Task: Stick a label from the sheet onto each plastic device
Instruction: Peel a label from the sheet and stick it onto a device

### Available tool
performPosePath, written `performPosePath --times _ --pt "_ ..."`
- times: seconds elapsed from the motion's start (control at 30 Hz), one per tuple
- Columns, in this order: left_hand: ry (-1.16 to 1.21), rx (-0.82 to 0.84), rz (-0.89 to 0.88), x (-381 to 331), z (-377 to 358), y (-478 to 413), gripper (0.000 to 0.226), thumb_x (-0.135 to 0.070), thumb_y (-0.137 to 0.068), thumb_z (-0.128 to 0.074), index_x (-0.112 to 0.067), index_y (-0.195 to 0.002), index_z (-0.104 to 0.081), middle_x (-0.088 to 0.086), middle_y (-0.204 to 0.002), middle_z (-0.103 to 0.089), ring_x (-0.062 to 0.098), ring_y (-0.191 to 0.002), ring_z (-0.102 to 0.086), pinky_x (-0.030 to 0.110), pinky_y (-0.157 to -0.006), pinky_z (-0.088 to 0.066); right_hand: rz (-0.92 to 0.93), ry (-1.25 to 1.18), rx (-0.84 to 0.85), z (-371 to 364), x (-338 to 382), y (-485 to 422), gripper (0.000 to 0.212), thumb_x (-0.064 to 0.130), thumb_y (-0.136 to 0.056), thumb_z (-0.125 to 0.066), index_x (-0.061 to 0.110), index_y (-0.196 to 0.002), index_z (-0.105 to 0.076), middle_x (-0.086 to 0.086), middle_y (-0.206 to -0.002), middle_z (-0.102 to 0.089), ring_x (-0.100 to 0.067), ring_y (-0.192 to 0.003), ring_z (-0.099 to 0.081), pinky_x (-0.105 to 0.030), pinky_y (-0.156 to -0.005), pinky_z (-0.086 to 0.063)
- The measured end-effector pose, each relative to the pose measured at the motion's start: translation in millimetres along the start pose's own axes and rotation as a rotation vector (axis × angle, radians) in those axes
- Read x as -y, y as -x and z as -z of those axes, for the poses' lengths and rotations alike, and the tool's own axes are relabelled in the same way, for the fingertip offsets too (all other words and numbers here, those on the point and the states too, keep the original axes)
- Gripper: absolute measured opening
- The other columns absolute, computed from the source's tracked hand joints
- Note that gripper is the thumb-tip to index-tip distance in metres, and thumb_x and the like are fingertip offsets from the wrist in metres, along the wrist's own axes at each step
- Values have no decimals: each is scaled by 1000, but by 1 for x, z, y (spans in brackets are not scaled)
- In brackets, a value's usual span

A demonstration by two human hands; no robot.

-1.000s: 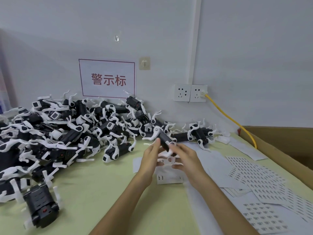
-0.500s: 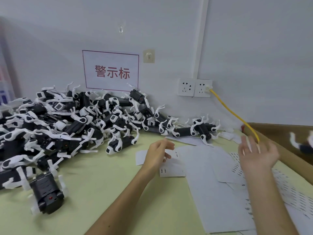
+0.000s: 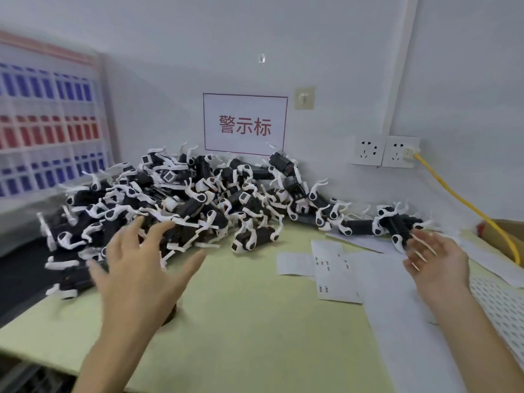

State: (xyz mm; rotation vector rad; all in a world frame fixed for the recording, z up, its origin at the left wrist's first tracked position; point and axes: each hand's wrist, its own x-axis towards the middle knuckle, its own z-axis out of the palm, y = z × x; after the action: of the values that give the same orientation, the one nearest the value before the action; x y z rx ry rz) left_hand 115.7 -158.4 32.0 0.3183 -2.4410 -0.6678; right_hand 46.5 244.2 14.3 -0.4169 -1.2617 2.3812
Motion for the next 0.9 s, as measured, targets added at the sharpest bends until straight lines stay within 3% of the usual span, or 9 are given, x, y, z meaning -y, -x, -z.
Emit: performPosePath --times 0.07,0.17,0.3,0.43,0.53,0.6,0.7,0.8,0.9 --pt "-30 161 128 38 -1 17 78 -63 -72 -78 -36 -141 -53 9 -162 -32 31 -149 -25 61 -115 -24 -1 1 -12 0 1 1 30 30 -97 -41 18 -85 -66 8 -57 -65 -12 -60 -49 -23 -61 -34" --pt "196 297 95 56 -24 32 68 -30 -76 -88 -22 -136 -56 8 -165 -24 25 -146 -33 41 -105 -34 3 -6 -17 2 4 2 27 27 -96 -43 17 -86 -65 6 -61 -63 -12 -61 -48 -23 -61 -34" --pt "291 310 -90 42 -60 27 31 -15 -94 -69 -22 -122 -57 -5 -170 -6 13 -148 -31 27 -90 -32 17 15 -33 4 6 0 22 24 -93 -46 16 -86 -65 1 -74 -56 -13 -60 -46 -22 -60 -34" --pt "270 483 -180 3 -96 16 44 -11 -103 -52 -19 -144 -39 -5 -168 22 27 -143 -44 25 -95 -38 7 32 -38 2 4 4 19 22 -93 -48 16 -85 -65 4 -67 -57 -13 -58 -45 -22 -59 -34" --pt "163 624 -238 -26 -104 -4 66 -24 -106 -48 -17 -161 -13 3 -167 26 28 -142 -44 31 -108 -38 -8 56 -28 0 5 6 18 19 -93 -50 15 -84 -65 3 -65 -57 -14 -58 -43 -23 -59 -34" --pt "82 620 -251 -35 -100 -27 68 -43 -105 -49 -19 -161 -20 9 -171 -10 26 -144 -43 36 -112 -37 -12 75 -20 -2 4 7 17 18 -93 -51 15 -83 -65 2 -67 -58 -14 -58 -43 -23 -59 -33" --pt "75 286 -237 -31 -81 -74 66 -71 -93 -46 -28 -144 -48 5 -133 -66 27 -121 -61 45 -98 -51 -19 85 -4 -4 3 7 16 18 -94 -52 15 -83 -64 1 -71 -57 -13 -59 -43 -23 -60 -33" --pt "-101 108 -190 -8 -70 -145 96 -89 -74 -56 -30 -149 -43 15 -150 -48 39 -136 -47 60 -106 -43 -21 104 9 -5 3 8 17 18 -95 -51 16 -84 -64 1 -74 -56 -13 -59 -43 -22 -60 -33" --pt "-147 395 -39 23 -72 -205 120 -90 -59 -59 -29 -158 -30 18 -164 -29 43 -146 -34 60 -117 -32 -18 127 16 -7 -1 9 18 18 -96 -50 15 -84 -63 1 -75 -55 -13 -60 -43 -23 -60 -33"
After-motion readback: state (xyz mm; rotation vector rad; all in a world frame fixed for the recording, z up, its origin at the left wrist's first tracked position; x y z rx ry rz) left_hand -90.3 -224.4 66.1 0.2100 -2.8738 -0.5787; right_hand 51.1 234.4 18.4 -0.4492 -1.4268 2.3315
